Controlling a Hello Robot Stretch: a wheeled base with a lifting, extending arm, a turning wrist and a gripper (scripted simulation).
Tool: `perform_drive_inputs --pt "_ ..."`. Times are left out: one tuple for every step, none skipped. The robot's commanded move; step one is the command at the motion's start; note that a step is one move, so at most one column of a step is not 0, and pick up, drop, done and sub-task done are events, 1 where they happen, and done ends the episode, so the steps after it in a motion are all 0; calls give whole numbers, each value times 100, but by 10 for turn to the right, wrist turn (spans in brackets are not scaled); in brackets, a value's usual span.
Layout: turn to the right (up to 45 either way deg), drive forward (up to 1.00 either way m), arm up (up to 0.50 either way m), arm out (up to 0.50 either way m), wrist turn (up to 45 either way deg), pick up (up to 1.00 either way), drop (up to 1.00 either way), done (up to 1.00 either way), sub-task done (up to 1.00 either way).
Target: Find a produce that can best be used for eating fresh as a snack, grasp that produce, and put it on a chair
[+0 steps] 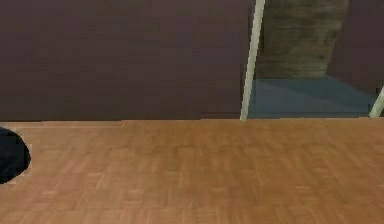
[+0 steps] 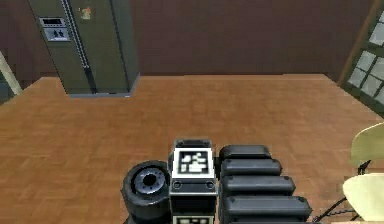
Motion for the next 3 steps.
perform_drive_inputs --pt "300 0 0 0 0 0 0 0 0" --pt "0 100 0 0 0 0 0 0 0" --pt "30 0 0 0 0 0 0 0 0"
